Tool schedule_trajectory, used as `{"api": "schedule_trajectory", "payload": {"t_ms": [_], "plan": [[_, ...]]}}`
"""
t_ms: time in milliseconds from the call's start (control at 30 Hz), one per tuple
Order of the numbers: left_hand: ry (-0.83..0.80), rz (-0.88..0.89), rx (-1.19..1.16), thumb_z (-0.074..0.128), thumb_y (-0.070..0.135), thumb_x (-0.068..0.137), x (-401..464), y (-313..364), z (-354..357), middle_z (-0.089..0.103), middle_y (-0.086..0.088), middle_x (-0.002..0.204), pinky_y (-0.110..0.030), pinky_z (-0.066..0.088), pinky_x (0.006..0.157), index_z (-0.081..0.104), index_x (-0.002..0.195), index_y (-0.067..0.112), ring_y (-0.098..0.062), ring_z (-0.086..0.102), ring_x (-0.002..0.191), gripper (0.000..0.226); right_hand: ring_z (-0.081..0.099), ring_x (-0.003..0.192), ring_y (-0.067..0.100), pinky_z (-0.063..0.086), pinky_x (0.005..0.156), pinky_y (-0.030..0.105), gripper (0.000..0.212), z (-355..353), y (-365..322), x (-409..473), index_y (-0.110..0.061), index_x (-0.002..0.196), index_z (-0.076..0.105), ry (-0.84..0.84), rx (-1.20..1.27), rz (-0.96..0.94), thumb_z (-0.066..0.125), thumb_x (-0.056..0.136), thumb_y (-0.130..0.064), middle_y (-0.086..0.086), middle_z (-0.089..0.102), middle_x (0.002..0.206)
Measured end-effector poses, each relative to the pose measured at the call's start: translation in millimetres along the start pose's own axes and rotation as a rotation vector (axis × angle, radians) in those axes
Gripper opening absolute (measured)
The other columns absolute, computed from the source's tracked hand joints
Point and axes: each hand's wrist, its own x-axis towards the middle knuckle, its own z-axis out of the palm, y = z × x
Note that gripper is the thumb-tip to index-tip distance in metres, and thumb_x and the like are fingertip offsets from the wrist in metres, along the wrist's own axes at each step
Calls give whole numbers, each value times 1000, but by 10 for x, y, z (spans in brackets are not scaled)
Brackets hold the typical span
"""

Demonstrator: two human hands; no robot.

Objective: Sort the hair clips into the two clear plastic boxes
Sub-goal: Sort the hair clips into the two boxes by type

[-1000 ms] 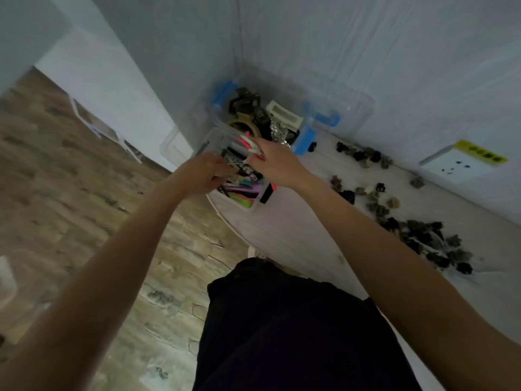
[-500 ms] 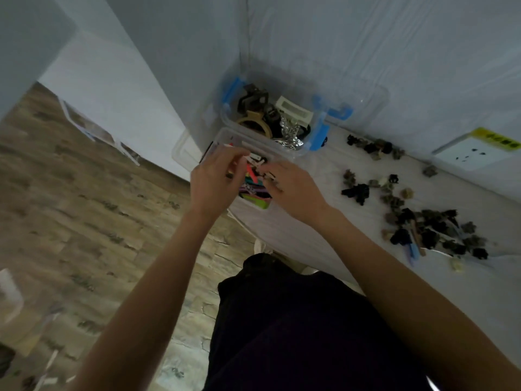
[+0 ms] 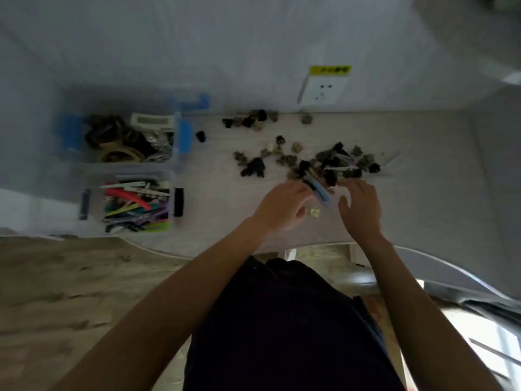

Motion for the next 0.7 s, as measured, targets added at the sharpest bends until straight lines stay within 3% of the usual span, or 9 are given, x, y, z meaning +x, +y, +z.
{"api": "schedule_trajectory", "payload": {"t_ms": [67,200,333,433,533,600,700], "plan": [[-8,67,85,64,1,75,172,139,202,66,-10,108,-38,49,85,66,104,8,-29,60,99,30,54,104,36,44,85,40,30,-34,166,5,-8,113,60,-39,10,56,53,84,0,17,58,116],[21,-24,275,75,4,59,360,205,433,68,-6,96,-33,39,84,67,95,11,-27,64,90,37,53,112,30,44,89,39,33,-32,332,46,-10,122,55,-151,62,-11,50,90,-7,14,52,126],[77,-97,396,74,12,65,385,63,412,67,-3,95,-31,32,85,67,97,17,-26,63,92,33,45,120,28,44,91,39,37,-23,488,152,-14,129,48,-266,62,-61,46,92,-12,12,42,136],[132,-151,433,68,11,75,438,14,347,67,-4,101,-33,32,89,68,103,17,-24,57,100,28,51,112,30,46,85,37,31,-98,653,254,-10,119,57,-111,129,-120,47,90,-6,13,53,125],[124,-113,518,64,17,68,459,45,300,71,0,81,-29,40,78,71,89,18,-19,59,88,22,54,103,36,48,82,40,29,-191,854,303,-4,108,64,86,132,-27,49,85,4,18,61,111],[89,-139,555,62,23,66,447,63,304,71,0,73,-26,45,70,72,81,19,-21,66,80,19,53,103,37,45,81,38,33,-235,1008,322,-3,105,65,118,168,40,47,80,10,18,61,111],[82,-119,551,53,30,77,452,54,329,71,2,71,-27,32,71,69,76,21,-21,66,79,19,49,110,37,40,86,37,42,-244,1190,367,-3,113,61,39,121,40,44,79,13,18,57,121]]}}
